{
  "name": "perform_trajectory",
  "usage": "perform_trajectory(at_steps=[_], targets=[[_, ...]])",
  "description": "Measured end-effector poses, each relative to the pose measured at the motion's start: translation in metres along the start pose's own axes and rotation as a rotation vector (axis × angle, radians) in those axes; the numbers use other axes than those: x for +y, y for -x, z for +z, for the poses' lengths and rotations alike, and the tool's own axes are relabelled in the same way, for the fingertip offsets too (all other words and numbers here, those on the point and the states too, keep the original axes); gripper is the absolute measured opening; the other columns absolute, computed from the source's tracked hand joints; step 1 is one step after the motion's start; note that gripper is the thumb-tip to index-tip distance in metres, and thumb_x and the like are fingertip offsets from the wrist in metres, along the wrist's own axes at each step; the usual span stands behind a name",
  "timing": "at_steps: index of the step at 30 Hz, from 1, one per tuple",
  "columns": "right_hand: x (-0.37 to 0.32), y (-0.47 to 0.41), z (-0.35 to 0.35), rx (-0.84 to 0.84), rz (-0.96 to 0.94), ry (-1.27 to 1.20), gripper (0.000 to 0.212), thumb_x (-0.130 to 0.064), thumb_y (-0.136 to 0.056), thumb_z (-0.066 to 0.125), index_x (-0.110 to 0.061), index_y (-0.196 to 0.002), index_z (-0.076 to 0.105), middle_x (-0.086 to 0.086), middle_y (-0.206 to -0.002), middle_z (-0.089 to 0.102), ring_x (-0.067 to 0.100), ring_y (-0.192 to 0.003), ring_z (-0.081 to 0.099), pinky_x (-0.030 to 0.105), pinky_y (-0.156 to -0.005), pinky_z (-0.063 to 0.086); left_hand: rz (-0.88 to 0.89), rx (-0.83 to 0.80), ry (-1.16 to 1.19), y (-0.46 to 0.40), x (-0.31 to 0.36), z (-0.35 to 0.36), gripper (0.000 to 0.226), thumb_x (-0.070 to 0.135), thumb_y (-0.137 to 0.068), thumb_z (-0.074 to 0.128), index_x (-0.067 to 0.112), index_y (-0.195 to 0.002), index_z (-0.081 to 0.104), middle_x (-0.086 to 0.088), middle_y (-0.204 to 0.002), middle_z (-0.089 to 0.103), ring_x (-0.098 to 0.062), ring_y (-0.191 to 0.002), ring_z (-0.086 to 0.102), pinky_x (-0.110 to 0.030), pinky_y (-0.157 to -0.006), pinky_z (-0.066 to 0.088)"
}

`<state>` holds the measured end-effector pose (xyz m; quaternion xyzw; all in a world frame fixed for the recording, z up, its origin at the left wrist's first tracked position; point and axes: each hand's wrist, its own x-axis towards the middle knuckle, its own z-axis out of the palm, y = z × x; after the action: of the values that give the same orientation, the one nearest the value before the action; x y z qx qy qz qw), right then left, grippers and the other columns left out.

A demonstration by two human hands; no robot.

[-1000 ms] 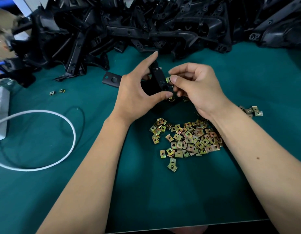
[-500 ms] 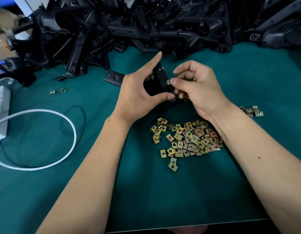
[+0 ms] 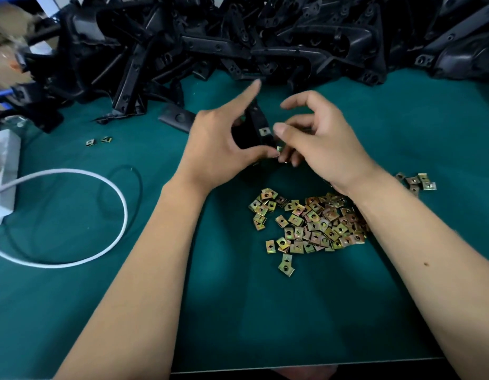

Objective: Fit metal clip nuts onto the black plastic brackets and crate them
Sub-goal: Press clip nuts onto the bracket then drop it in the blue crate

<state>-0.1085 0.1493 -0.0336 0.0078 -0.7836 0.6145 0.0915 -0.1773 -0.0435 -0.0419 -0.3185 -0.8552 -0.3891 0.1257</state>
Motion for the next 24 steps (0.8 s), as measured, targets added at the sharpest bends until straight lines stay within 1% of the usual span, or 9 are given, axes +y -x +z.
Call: perform_trajectory(at_steps=[2,4,6,9,15,17,20,22,24], targets=[[-0.002,0.001,0.001,-0.038,-0.069,0.256,0.021,-0.023,-0.096,0.072,-0.014,-0.111,0.062,0.001,-0.084,0.073,0.018,-0.067,0.070,0.032,-0.060,0.052,-0.107,0.079,0.009,0.000,-0.013,-0.009,0.106,0.053,-0.066,0.089,0.024,-0.157,0.043,0.010,-0.129,0.069,-0.002,-0.115,0.065,-0.020,-0.108,0.046],[-0.008,0.003,0.001,-0.265,-0.150,0.448,0.012,-0.031,-0.089,0.080,-0.021,-0.094,0.074,-0.006,-0.080,0.073,0.008,-0.071,0.066,0.030,-0.069,0.053,-0.224,0.174,0.024,0.000,-0.024,-0.017,0.110,0.054,-0.065,0.089,0.026,-0.158,0.039,0.008,-0.130,0.068,-0.003,-0.121,0.063,-0.022,-0.112,0.044],[-0.013,0.007,0.003,-0.514,-0.171,0.585,0.012,-0.037,-0.081,0.086,-0.031,-0.087,0.077,-0.012,-0.077,0.071,0.005,-0.069,0.062,0.020,-0.063,0.048,-0.296,0.227,0.024,0.000,-0.028,-0.019,0.113,0.056,-0.064,0.089,0.028,-0.160,0.036,0.012,-0.127,0.065,-0.004,-0.119,0.061,-0.022,-0.111,0.044],[-0.013,0.006,0.004,-0.602,-0.168,0.645,0.011,-0.034,-0.080,0.087,-0.033,-0.084,0.076,-0.013,-0.078,0.069,0.008,-0.068,0.059,0.019,-0.061,0.044,-0.282,0.197,0.028,0.001,-0.026,-0.015,0.116,0.056,-0.064,0.090,0.029,-0.161,0.032,0.008,-0.125,0.070,-0.005,-0.117,0.062,-0.019,-0.109,0.044],[-0.002,0.003,0.001,-0.280,-0.141,0.485,0.014,-0.019,-0.082,0.086,-0.026,-0.081,0.074,-0.013,-0.072,0.070,0.000,-0.066,0.061,0.012,-0.063,0.045,-0.160,0.087,0.070,-0.001,-0.014,0.000,0.130,0.050,-0.066,0.090,0.015,-0.165,0.013,0.009,-0.116,0.075,-0.005,-0.118,0.065,-0.028,-0.108,0.048],[-0.001,0.002,0.001,-0.174,-0.130,0.352,0.010,-0.016,-0.083,0.085,-0.020,-0.084,0.077,-0.007,-0.074,0.073,0.001,-0.063,0.062,0.018,-0.064,0.051,-0.156,0.084,0.109,0.000,-0.013,0.002,0.127,0.048,-0.068,0.091,0.011,-0.164,0.016,0.008,-0.119,0.074,-0.006,-0.119,0.064,-0.030,-0.110,0.047],[-0.001,0.000,-0.003,-0.039,-0.106,0.115,0.007,-0.009,-0.089,0.079,-0.013,-0.095,0.078,0.002,-0.079,0.074,0.013,-0.055,0.063,0.026,-0.057,0.054,-0.168,0.087,0.139,0.001,-0.013,0.000,0.123,0.047,-0.066,0.093,0.011,-0.162,0.025,0.012,-0.127,0.071,-0.003,-0.123,0.061,-0.027,-0.112,0.044],[0.000,-0.003,-0.006,0.039,-0.059,-0.062,0.013,-0.003,-0.093,0.073,-0.011,-0.102,0.078,0.002,-0.079,0.072,0.015,-0.061,0.067,0.027,-0.064,0.059,-0.178,0.080,0.149,0.002,-0.013,-0.001,0.120,0.045,-0.065,0.095,0.012,-0.160,0.030,0.016,-0.130,0.068,0.003,-0.123,0.059,-0.020,-0.111,0.041],[0.001,-0.004,-0.007,0.097,0.006,-0.212,0.016,0.004,-0.095,0.067,-0.007,-0.101,0.077,0.006,-0.083,0.071,0.018,-0.075,0.072,0.029,-0.075,0.062,-0.167,0.065,0.167,0.003,-0.008,0.000,0.118,0.044,-0.064,0.096,0.012,-0.159,0.033,0.017,-0.130,0.068,0.005,-0.120,0.060,-0.015,-0.108,0.041]])
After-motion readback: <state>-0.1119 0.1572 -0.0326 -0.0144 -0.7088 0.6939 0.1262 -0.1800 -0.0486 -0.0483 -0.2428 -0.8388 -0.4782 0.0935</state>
